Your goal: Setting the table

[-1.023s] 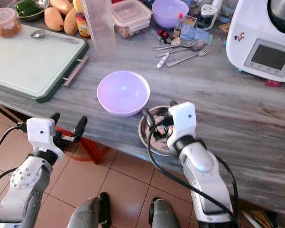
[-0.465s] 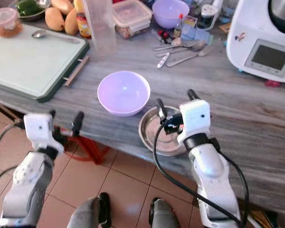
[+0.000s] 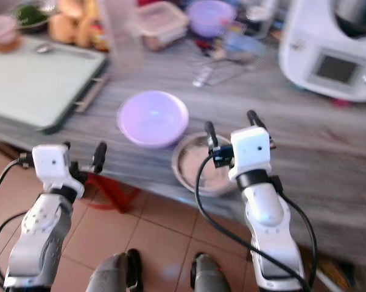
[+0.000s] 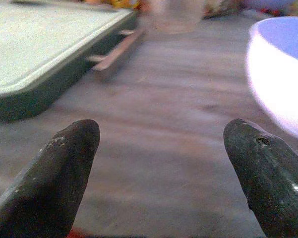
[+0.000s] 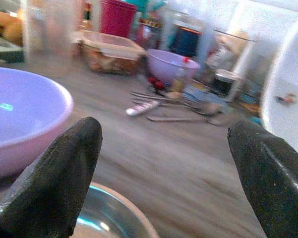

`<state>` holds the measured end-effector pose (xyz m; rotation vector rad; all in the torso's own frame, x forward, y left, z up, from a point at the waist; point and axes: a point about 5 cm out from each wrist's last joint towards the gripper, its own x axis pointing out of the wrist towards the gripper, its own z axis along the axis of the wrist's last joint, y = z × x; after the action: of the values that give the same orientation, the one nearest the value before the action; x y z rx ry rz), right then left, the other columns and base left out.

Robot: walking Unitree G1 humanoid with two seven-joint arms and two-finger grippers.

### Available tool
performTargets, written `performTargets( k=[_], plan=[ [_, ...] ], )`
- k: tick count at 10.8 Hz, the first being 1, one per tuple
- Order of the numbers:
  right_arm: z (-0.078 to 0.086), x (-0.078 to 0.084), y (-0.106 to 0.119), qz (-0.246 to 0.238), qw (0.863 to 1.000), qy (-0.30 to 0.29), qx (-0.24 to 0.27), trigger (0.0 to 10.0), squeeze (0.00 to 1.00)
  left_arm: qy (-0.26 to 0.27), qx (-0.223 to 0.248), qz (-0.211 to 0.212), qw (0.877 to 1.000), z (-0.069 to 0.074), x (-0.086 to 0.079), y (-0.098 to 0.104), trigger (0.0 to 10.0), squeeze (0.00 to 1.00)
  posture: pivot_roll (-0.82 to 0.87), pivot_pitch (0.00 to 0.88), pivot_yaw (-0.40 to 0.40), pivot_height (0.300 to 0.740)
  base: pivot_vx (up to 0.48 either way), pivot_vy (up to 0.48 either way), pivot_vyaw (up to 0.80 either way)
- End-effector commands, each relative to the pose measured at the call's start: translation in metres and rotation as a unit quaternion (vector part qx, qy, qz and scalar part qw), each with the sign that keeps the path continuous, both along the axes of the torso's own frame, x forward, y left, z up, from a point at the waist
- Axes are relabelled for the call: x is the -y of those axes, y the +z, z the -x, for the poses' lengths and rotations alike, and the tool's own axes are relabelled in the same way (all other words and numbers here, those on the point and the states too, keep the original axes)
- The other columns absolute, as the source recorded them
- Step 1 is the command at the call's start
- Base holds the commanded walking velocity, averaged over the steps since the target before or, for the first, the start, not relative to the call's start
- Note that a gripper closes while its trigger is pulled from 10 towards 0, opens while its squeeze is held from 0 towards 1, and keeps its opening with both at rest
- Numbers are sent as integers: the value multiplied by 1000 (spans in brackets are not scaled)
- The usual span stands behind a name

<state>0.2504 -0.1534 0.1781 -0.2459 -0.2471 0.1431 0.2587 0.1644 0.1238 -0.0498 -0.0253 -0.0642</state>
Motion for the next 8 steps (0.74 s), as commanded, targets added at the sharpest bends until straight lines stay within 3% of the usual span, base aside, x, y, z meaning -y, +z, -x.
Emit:
performTargets(
  k=[1,8],
  plan=[
    [-1,2,-2,-1,1000,-4,-1,10000,0,7,-12,-3,1000,1,-2,-4,10000,0,-43,159,22,740,-349,0,-400],
    [-5,2,-7,0,1000,1,-3,10000,0,2,-2,-6,1000,-6,-1,1,10000,0,-36,163,28,740,-347,0,0]
  ],
)
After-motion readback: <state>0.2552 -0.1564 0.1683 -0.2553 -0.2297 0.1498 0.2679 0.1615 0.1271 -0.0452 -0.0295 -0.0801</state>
